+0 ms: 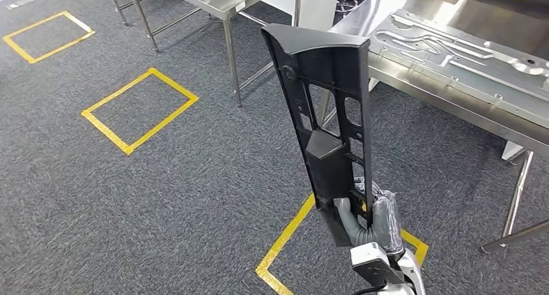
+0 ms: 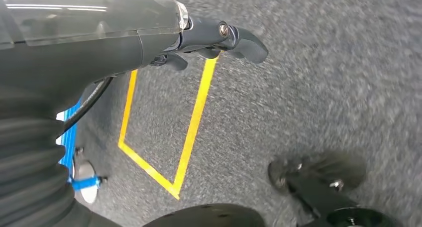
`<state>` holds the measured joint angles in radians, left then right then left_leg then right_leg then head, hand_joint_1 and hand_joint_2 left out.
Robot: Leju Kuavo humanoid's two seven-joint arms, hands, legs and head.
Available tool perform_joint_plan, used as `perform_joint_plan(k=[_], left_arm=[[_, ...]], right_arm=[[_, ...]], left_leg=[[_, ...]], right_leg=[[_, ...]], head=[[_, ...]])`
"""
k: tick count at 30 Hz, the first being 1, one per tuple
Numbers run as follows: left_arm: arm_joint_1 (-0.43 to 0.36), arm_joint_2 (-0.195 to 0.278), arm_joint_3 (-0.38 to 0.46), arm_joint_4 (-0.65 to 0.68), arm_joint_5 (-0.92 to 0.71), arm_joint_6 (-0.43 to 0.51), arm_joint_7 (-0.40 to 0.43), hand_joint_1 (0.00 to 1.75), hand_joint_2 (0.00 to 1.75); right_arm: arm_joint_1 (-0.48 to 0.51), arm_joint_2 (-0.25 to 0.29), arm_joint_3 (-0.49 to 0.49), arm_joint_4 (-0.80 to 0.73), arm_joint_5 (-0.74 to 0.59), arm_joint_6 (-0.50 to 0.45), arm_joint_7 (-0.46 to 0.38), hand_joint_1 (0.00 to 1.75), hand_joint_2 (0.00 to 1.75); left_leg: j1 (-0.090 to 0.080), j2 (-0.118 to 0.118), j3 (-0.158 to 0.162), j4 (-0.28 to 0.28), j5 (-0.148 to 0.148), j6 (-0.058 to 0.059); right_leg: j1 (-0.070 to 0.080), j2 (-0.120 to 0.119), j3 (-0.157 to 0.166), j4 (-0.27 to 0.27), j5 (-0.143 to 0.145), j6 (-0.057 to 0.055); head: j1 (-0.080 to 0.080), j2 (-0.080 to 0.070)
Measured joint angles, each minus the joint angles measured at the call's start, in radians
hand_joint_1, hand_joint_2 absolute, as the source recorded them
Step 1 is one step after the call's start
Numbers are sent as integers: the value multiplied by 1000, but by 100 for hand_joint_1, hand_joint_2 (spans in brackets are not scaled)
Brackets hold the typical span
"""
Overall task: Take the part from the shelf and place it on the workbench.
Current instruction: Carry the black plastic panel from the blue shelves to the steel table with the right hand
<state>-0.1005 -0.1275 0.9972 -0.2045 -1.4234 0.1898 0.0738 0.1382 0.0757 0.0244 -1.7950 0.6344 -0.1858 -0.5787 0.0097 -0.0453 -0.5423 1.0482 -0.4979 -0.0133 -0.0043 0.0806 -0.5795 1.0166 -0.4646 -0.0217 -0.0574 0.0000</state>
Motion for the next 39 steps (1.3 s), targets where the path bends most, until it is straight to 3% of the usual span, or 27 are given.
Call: perform_joint_plan(k=[2,4,6,8,10,11,12,14,16,17,19,21,23,25,26,27,28,30,32,34,36,37,39], left_arm=[[7,2,0,0,5,9,-25,0,175],[10,2,0,0,11,19,-53,0,175],[11,-1,0,0,15,26,-72,0,175],[12,-4,0,0,16,28,-80,0,175],[15,-4,0,0,15,26,-79,0,175],[15,-4,0,0,14,23,-76,0,175],[15,-5,0,0,13,19,-71,0,175],[14,-6,0,0,13,11,-60,0,175],[12,-7,0,0,13,3,-48,0,175],[12,-7,0,0,13,0,-43,0,175],[10,-6,0,0,14,-3,-35,0,175],[9,-5,1,0,18,-3,-32,0,175],[8,-5,3,0,32,2,-38,0,175],[4,-5,9,0,55,10,-50,0,175],[3,-6,13,0,63,14,-55,0,175],[2,-6,17,0,67,16,-60,0,175],[3,-6,20,0,68,16,-63,0,175],[6,-6,23,0,64,16,-69,0,175],[8,-7,24,0,57,16,-74,0,175],[6,-10,24,0,44,15,-77,0,175],[5,-14,21,0,33,15,-78,0,175],[6,-16,20,0,31,15,-79,0,175],[9,-18,18,0,27,15,-79,0,175]], right_arm=[[-11,-21,12,-5,-1,-10,8,175,175],[-18,-44,18,-7,-18,-10,10,175,175],[-30,-65,22,-6,-39,-8,9,175,175],[-46,-80,28,-3,-53,-5,8,175,175],[-54,-92,34,4,-62,-1,8,175,175],[-56,-97,36,7,-67,3,8,175,175],[-60,-101,39,11,-73,6,8,175,175],[-72,-112,42,16,-88,14,8,175,175],[-84,-119,45,18,-110,26,9,175,175],[-89,-123,47,19,-122,34,10,175,175],[-94,-130,48,21,-145,50,11,175,175],[-101,-135,50,24,-159,61,11,175,175],[-109,-137,54,27,-166,63,11,175,175],[-111,-138,56,31,-168,63,11,175,175],[-109,-139,56,33,-168,63,11,175,175],[-109,-139,56,34,-168,63,11,175,175],[-108,-139,56,35,-168,64,11,175,175],[-107,-139,57,35,-168,64,11,175,175],[-103,-139,58,34,-168,65,12,175,175],[-95,-140,59,33,-169,66,14,175,175],[-89,-142,59,31,-170,70,14,175,175],[-89,-143,58,31,-172,72,14,175,175],[-89,-144,59,31,-174,77,13,175,175]], left_leg=[[-2,-19,14,-41,1,5],[0,-3,17,-54,5,14],[5,16,21,-65,13,26],[4,38,22,-69,15,33],[2,62,22,-69,13,34],[2,72,24,-69,12,34],[2,82,26,-68,10,32],[1,98,33,-66,3,25],[-5,110,37,-62,-5,15],[-8,116,38,-62,-8,10],[-8,127,41,-62,-12,0],[-5,105,30,-28,-40,-10],[-2,69,-21,87,-101,-17],[-2,58,-83,214,-148,-18],[-2,57,-97,237,-144,-17],[-2,55,-92,220,-120,-14],[-2,48,-71,165,-80,-10],[-2,8,-17,28,-11,2],[-3,-23,7,-39,6,10],[-2,-14,10,-50,6,17],[3,7,15,-64,15,30],[6,19,17,-71,19,36],[4,43,18,-73,20,42]], right_leg=[[-2,20,-10,0,6,12],[-4,27,-17,-1,9,25],[-1,-10,-35,37,-16,35],[-1,-56,-92,153,-76,41],[-7,-70,-150,268,-114,47],[-9,-73,-157,281,-107,50],[-12,-78,-140,249,-80,52],[-13,-110,-66,109,-17,51],[-7,-137,-18,12,10,42],[-3,-141,-14,0,7,36],[-3,-122,-16,-2,9,25],[-7,-105,-15,-7,12,12],[-9,-88,-15,-8,13,3],[-6,-69,-14,-7,12,0],[-5,-58,-14,-7,12,0],[-4,-45,-12,-6,12,0],[-3,-32,-11,-5,12,1],[-2,-8,-11,-3,12,4],[-5,11,-20,-1,16,14],[-7,29,-27,-4,22,29],[-4,10,-38,15,8,38],[-2,-12,-56,52,-15,41],[-4,-57,-118,181,-80,47]], head=[[0,0],[0,0],[0,0],[0,0],[0,0],[0,0],[0,0],[0,0],[0,0],[0,0],[0,0],[0,0],[0,0],[0,0],[0,0],[0,0],[0,0],[0,0],[0,0],[0,0],[0,0],[0,0],[0,0]])
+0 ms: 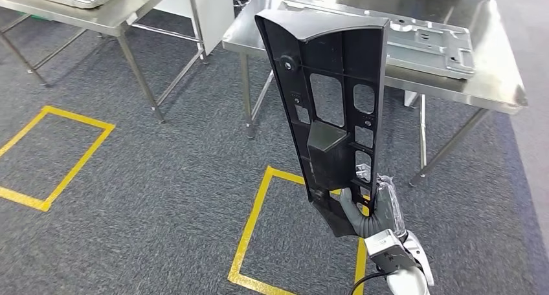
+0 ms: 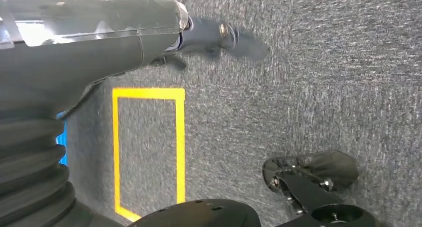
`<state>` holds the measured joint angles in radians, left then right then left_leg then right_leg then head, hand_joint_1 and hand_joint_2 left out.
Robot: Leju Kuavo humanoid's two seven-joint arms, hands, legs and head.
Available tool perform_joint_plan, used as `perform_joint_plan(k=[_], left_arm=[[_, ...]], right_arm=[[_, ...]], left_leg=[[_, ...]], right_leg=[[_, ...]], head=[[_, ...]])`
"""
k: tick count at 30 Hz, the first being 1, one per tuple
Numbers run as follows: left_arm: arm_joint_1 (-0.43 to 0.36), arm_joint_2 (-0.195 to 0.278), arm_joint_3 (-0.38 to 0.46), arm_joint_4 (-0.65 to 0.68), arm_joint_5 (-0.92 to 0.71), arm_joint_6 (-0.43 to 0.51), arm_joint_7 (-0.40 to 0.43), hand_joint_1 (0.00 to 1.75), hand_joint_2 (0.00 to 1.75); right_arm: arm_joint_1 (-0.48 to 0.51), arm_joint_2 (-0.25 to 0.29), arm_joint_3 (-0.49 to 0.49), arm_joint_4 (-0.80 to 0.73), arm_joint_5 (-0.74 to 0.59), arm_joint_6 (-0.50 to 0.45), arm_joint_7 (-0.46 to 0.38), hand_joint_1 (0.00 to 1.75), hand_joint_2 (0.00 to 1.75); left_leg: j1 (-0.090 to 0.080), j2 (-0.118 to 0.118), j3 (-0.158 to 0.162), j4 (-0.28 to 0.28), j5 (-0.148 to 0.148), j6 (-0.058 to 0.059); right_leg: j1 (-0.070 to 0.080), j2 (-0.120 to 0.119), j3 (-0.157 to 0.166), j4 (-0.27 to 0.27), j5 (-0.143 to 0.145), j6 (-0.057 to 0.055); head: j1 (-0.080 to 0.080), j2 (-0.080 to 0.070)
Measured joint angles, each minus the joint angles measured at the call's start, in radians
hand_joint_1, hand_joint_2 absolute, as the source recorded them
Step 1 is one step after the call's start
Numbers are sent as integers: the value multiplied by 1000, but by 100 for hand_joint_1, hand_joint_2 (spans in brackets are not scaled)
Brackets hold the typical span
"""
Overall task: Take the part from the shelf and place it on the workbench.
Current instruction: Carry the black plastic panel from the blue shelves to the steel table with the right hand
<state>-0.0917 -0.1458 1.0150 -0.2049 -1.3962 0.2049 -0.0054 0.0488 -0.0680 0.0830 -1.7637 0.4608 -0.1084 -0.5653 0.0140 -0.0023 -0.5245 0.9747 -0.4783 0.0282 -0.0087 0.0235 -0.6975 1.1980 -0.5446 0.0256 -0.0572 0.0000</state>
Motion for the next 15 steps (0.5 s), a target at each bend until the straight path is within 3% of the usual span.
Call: perform_joint_plan(k=[2,3,6,8,11,12,13,15], left_arm=[[2,0,-1,0,-3,0,0,0,175],[2,0,-2,0,-4,0,1,0,175],[2,0,-6,0,-7,0,4,0,175],[2,1,-8,0,-8,0,5,0,175],[-2,2,-10,0,-10,-1,6,0,175],[-3,2,-12,0,-11,-2,5,0,175],[-3,2,-13,0,-11,-3,4,0,175],[-4,0,-14,0,-11,-5,1,0,175]], right_arm=[[2,0,0,3,0,2,0,175,175],[3,-1,0,4,0,2,0,175,175],[3,-3,0,4,0,3,-1,175,175],[3,-4,0,4,0,3,-2,175,175],[4,-6,0,4,0,4,-3,175,175],[3,-7,0,4,0,3,-4,175,175],[2,-7,0,4,-1,3,-4,175,175],[-1,-7,0,4,-1,3,-5,175,175]], left_leg=[[-2,22,0,1,-2,-1],[-2,32,2,1,-4,-3],[-5,56,10,7,-15,-14],[-11,67,13,12,-23,-25],[-12,82,19,13,-31,-41],[-10,74,15,28,-44,-46],[-8,59,2,62,-68,-50],[-5,24,-55,190,-134,-56]], right_leg=[[-7,-14,-44,93,-27,8],[-10,-18,-38,84,-13,11],[-11,-58,67,-106,74,10],[-5,-79,106,-182,93,1],[-4,-59,104,-188,91,-17],[-6,-50,106,-191,92,-24],[-9,-42,107,-194,93,-30],[-10,-26,108,-195,94,-38]], head=[[0,0],[0,0],[0,0],[0,0],[0,0],[0,0],[0,0],[0,0]])
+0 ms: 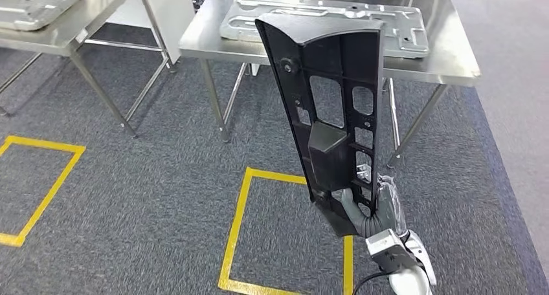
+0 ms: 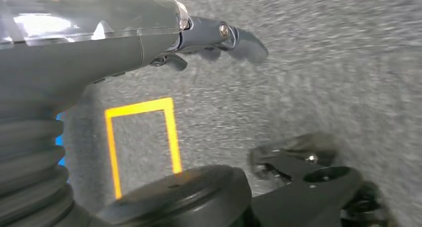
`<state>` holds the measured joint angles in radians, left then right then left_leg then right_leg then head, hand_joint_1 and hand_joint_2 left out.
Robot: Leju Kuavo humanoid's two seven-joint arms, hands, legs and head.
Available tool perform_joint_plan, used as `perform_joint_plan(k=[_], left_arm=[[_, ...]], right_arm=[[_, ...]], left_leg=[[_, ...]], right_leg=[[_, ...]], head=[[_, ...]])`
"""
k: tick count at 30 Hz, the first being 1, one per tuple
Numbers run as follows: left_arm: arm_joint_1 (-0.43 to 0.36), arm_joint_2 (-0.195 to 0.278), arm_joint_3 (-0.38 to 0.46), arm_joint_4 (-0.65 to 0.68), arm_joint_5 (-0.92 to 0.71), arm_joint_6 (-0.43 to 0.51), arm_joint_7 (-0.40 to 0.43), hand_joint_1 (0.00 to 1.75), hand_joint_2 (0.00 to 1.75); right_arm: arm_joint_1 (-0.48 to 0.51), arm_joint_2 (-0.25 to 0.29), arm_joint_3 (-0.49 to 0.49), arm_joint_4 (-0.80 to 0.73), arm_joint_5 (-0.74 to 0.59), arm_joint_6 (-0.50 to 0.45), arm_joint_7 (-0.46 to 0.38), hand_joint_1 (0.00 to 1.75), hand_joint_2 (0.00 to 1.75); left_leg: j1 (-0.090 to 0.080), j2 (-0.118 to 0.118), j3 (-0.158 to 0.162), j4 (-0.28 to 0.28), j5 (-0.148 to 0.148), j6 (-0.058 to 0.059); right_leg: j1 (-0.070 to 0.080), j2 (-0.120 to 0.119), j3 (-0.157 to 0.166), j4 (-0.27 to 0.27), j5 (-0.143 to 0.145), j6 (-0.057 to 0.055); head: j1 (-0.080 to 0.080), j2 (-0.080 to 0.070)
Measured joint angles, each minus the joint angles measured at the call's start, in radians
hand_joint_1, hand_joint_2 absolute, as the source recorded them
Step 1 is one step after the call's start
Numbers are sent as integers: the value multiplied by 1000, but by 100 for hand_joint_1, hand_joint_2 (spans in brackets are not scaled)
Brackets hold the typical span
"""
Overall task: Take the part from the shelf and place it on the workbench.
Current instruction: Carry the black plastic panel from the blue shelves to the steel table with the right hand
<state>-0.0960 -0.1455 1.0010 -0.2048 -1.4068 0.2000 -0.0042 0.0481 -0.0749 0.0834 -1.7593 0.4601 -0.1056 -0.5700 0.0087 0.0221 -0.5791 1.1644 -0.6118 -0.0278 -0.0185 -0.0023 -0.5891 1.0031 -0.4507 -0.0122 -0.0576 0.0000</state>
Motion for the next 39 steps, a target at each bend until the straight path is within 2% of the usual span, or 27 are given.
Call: perform_joint_plan(k=[1,2,3,4,5,7,9,11,13,15,16,17,18,19,21,22,24,27,29,31,32,33,34,36,37,38,39], left_arm=[[-2,-1,0,0,1,-1,-1,0,175],[-6,-2,0,0,2,-1,-2,0,175],[-8,-2,0,0,2,-2,-2,0,175],[-9,-2,0,0,3,-2,-2,0,175],[-9,-2,0,0,3,-1,-3,0,175],[-6,-2,0,0,5,-1,-7,0,175],[-6,-2,0,0,7,-1,-13,0,175],[-9,-4,0,0,8,-1,-16,0,175],[-10,-6,-1,0,9,0,-17,0,175],[-9,-7,0,0,11,0,-17,0,175],[-8,-8,0,0,12,-1,-17,0,175],[-7,-8,0,0,11,-2,-17,0,175],[-6,-8,0,0,11,-3,-17,0,175],[-6,-9,0,0,10,-3,-18,0,175],[-6,-11,0,0,11,-3,-18,0,175],[-7,-12,0,0,12,-3,-18,0,175],[-8,-13,0,0,14,-2,-17,0,175],[-11,-13,0,0,15,-2,-15,0,175],[-12,-13,0,0,16,-2,-15,0,175],[-12,-13,0,0,18,-2,-16,0,175],[-13,-13,0,0,19,-2,-18,0,175],[-14,-13,0,0,19,-2,-19,0,175],[-16,-14,0,0,19,-2,-19,0,175],[-15,-14,0,0,16,-2,-17,0,175],[-13,-14,0,0,16,-2,-15,0,175],[-13,-14,0,0,16,-2,-14,0,175],[-12,-14,0,0,15,-2,-13,0,175]], right_arm=[[0,0,0,1,0,0,0,175,175],[0,0,0,3,0,0,0,175,175],[0,0,0,4,0,0,0,175,175],[0,0,0,5,0,0,-1,175,175],[-1,0,0,6,0,0,-1,175,175],[-7,0,1,6,-1,-1,-2,175,175],[-13,0,2,6,-2,0,-2,175,175],[-15,0,3,6,-2,0,-2,175,175],[-20,0,4,6,-4,-1,-2,175,175],[-27,1,4,6,-3,-7,-2,175,175],[-29,1,4,7,0,-13,-2,175,175],[-29,2,4,7,4,-20,-1,175,175],[-28,2,4,7,9,-26,-1,175,175],[-28,2,4,8,12,-31,-1,175,175],[-30,2,4,8,16,-36,-1,175,175],[-31,2,4,7,18,-38,0,175,175],[-33,3,4,7,23,-40,0,175,175],[-36,3,4,6,27,-41,0,175,175],[-43,4,4,6,29,-42,0,175,175],[-48,4,4,6,31,-42,1,175,175],[-50,4,4,7,34,-42,1,175,175],[-50,4,4,7,38,-42,1,175,175],[-50,5,5,7,41,-43,2,175,175],[-52,6,5,8,47,-49,2,175,175],[-52,7,5,7,49,-54,2,175,175],[-53,7,6,7,52,-59,3,175,175],[-52,8,6,6,54,-64,3,175,175]], left_leg=[[0,-7,-31,67,-25,-2],[0,-10,-52,110,-34,-2],[0,-11,-55,116,-23,-1],[0,-13,-40,80,8,2],[0,-24,-12,13,51,7],[1,-65,40,-114,107,19],[-1,-88,56,-161,112,28],[1,-74,58,-172,116,37],[6,-54,62,-185,125,50],[6,-33,64,-190,128,57],[5,-24,63,-190,128,58],[4,-17,63,-190,127,58],[3,-11,63,-189,125,57],[3,-6,64,-188,123,55],[3,-1,69,-185,117,49],[1,0,70,-182,113,44],[-3,2,71,-179,107,33],[-2,3,73,-176,97,18],[1,-3,45,-109,60,9],[3,-10,-31,36,1,3],[3,-11,-69,99,-16,2],[3,-12,-92,129,-12,3],[3,-12,-94,118,15,5],[2,-14,-50,-7,104,15],[-1,-18,-24,-71,137,21],[-3,-20,-5,-120,154,28],[-6,-23,4,-145,156,33]], right_leg=[[1,9,0,0,0,-1],[3,20,1,1,0,-2],[4,31,2,1,-1,-2],[5,43,4,1,-1,-2],[5,56,7,2,-1,-2],[7,78,6,4,1,4],[5,96,-4,4,7,17],[2,108,-11,2,12,30],[6,77,-28,36,-11,38],[6,29,-84,152,-73,44],[4,17,-118,222,-103,47],[2,12,-143,273,-118,51],[-1,9,-150,289,-114,53],[-3,7,-134,261,-91,55],[-5,-2,-56,122,-28,53],[-3,-7,-21,58,-9,49],[3,-12,7,4,-6,39],[4,-7,10,-2,-8,19],[0,-4,19,-9,-9,7],[2,-2,24,-9,-15,-1],[4,0,27,-9,-18,-3],[6,2,32,-9,-22,-4],[8,5,38,-8,-26,-4],[9,12,54,-9,-37,-1],[11,15,60,-8,-42,2],[11,18,62,-7,-45,6],[11,19,60,-8,-47,12]], head=[[0,0],[0,0],[0,0],[0,0],[0,0],[0,0],[0,0],[0,0],[0,0],[0,0],[0,0],[0,0],[0,0],[0,0],[0,0],[0,0],[0,0],[0,0],[0,0],[0,0],[0,0],[0,0],[0,0],[0,0],[0,0],[0,0],[0,0]])
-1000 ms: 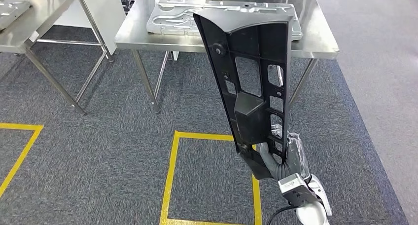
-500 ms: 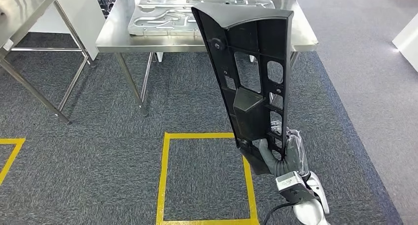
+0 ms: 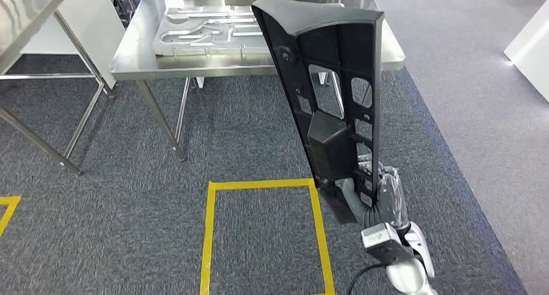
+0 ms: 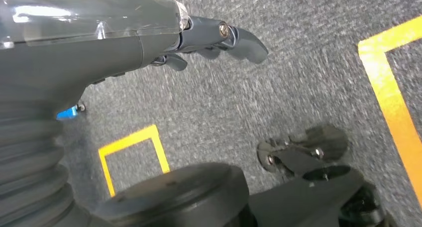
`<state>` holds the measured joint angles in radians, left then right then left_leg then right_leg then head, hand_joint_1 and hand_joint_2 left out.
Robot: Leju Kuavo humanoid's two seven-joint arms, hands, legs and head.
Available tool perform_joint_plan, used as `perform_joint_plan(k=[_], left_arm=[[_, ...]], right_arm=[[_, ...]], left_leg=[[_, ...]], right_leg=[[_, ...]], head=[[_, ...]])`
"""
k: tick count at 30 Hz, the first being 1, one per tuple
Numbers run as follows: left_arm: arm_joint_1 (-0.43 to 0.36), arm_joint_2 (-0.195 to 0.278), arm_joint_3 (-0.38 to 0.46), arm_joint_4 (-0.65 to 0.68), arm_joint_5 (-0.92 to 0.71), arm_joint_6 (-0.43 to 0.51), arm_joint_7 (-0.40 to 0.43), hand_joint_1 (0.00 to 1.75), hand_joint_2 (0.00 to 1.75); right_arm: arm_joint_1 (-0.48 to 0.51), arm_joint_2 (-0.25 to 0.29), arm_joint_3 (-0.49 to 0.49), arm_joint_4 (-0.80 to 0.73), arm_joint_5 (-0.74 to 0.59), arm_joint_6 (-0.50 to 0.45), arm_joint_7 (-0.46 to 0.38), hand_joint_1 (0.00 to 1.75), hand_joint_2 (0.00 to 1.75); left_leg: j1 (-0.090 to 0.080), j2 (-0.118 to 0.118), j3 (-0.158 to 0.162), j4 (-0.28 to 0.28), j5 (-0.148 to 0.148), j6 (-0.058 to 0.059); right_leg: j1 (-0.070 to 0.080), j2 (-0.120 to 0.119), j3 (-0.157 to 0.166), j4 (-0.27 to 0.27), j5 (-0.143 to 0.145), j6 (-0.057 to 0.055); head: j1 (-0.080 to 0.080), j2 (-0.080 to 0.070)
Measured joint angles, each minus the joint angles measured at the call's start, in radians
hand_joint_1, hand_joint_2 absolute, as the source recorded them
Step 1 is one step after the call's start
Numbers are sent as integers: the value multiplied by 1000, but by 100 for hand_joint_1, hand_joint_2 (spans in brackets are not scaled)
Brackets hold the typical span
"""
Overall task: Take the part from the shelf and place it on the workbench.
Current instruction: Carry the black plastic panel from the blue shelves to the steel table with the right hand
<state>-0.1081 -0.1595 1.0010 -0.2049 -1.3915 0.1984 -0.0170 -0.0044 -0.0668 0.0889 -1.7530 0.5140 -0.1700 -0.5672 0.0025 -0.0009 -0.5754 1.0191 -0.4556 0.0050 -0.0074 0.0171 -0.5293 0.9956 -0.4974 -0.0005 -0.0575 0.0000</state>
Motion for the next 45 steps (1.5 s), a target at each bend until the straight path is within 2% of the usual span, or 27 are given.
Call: perform_joint_plan(k=[3,5,8,9,10,11,12,14,15,18,20,23,24,25,26,28,29,30,32,35,36,38,39,40,41,43,45], left_arm=[[-1,-1,0,0,-1,0,1,0,175],[-2,-2,0,0,-1,0,3,0,175],[-2,-3,0,0,-1,0,7,0,175],[-1,-3,0,0,-1,0,8,0,175],[-1,-3,0,0,-1,0,9,0,175],[0,-3,0,0,-1,0,10,0,175],[0,-4,0,0,-1,0,10,0,175],[0,-5,0,0,-2,-1,10,0,175],[-1,-5,0,0,-2,-1,10,0,175],[-2,-5,0,0,-2,0,11,0,175],[-3,-5,0,0,-1,0,12,0,175],[-1,-5,0,0,1,0,11,0,175],[-1,-5,0,0,2,0,10,0,175],[-2,-5,0,0,2,0,9,0,175],[-2,-5,0,0,2,0,7,0,175],[1,-4,0,0,2,0,7,0,175],[3,-3,0,0,2,0,7,0,175],[5,-1,0,0,2,0,7,0,175],[6,0,0,0,2,1,7,0,175],[6,-2,0,0,1,0,6,0,175],[6,-3,0,0,2,0,6,0,175],[7,-3,0,0,3,0,8,0,175],[8,-3,0,0,5,0,8,0,175],[10,-3,0,0,7,0,9,0,175],[12,-3,1,0,9,0,9,0,175],[15,-4,1,0,12,0,9,0,175],[16,-4,1,0,14,0,9,0,175]], right_arm=[[1,1,0,-4,6,-7,1,175,175],[1,1,0,-9,6,-11,0,175,175],[7,1,0,-12,6,-16,0,175,175],[11,1,0,-13,7,-17,0,175,175],[14,1,0,-13,7,-19,0,175,175],[16,1,0,-14,7,-22,0,175,175],[16,1,0,-15,7,-23,0,175,175],[17,1,0,-18,7,-26,0,175,175],[19,2,0,-21,7,-27,0,175,175],[26,2,0,-27,9,-29,0,175,175],[28,2,-1,-31,9,-29,0,175,175],[31,2,-1,-35,10,-30,-1,175,175],[33,2,-1,-35,11,-30,-1,175,175],[35,2,-1,-35,12,-30,-1,175,175],[36,2,-1,-35,13,-30,-1,175,175],[37,2,-1,-34,15,-30,-2,175,175],[38,2,-1,-34,16,-31,-2,175,175],[39,2,-1,-34,16,-32,-3,175,175],[41,2,-1,-34,18,-34,-3,175,175],[39,2,0,-37,20,-38,-4,175,175],[37,2,0,-38,20,-39,-4,175,175],[35,1,0,-38,21,-41,-4,175,175],[35,1,0,-37,22,-42,-4,175,175],[35,0,0,-37,22,-42,-3,175,175],[35,-1,0,-37,23,-42,-3,175,175],[33,-3,0,-37,23,-42,-3,175,175],[31,-5,0,-37,26,-42,-2,175,175]], left_leg=[[3,-1,8,-19,-6,11],[9,1,22,-32,-6,22],[8,4,33,-34,-16,30],[8,5,37,-33,-20,29],[8,4,43,-32,-26,28],[8,4,51,-31,-32,26],[9,4,62,-30,-40,22],[5,4,75,-29,-56,11],[3,5,78,-28,-62,5],[3,9,85,-31,-74,-11],[6,10,72,11,-99,-21],[8,9,-41,213,-176,-28],[8,8,-77,264,-183,-27],[8,8,-95,276,-166,-25],[7,8,-92,246,-129,-21],[3,6,-46,114,-36,-5],[-1,5,-25,57,-7,3],[-6,5,-12,21,3,9],[-12,4,-6,0,-3,16],[-2,4,15,-27,-2,26],[2,4,24,-35,-2,30],[2,6,34,-37,-10,34],[2,6,39,-37,-15,35],[2,5,46,-37,-21,34],[3,4,55,-36,-28,32],[5,2,75,-33,-47,24],[2,1,85,-27,-65,13]], right_leg=[[0,-1,-2,-1,-4,18],[0,-6,-23,52,-33,27],[-6,-9,-138,249,-104,35],[-8,-9,-169,287,-104,37],[-10,-10,-180,288,-82,39],[-12,-12,-169,245,-40,39],[-14,-15,-142,172,8,39],[-12,-21,-90,54,59,34],[-10,-22,-78,27,62,29],[-7,-18,-72,20,48,8],[-9,-16,-62,14,43,-5],[-5,-16,-46,12,30,-17],[-3,-16,-40,12,24,-18],[-1,-15,-32,12,19,-18],[1,-13,-22,12,12,-18],[4,-9,-2,12,-2,-17],[4,-7,3,12,-7,-13],[3,-6,4,12,-10,-8],[0,-4,2,8,-12,4],[1,-8,-2,32,-31,21],[0,-9,-23,75,-50,26],[-4,-11,-105,211,-99,34],[-7,-11,-145,268,-109,39],[-10,-11,-171,294,-99,42],[-13,-12,-175,277,-67,45],[-18,-16,-137,156,28,47],[-15,-20,-95,52,69,41]], head=[[0,0],[0,0],[0,0],[0,0],[0,0],[0,0],[0,0],[0,0],[0,0],[0,0],[0,0],[0,0],[0,0],[0,0],[0,0],[0,0],[0,0],[0,0],[0,0],[0,0],[0,0],[0,0],[0,0],[0,0],[0,0],[0,0],[0,0]])
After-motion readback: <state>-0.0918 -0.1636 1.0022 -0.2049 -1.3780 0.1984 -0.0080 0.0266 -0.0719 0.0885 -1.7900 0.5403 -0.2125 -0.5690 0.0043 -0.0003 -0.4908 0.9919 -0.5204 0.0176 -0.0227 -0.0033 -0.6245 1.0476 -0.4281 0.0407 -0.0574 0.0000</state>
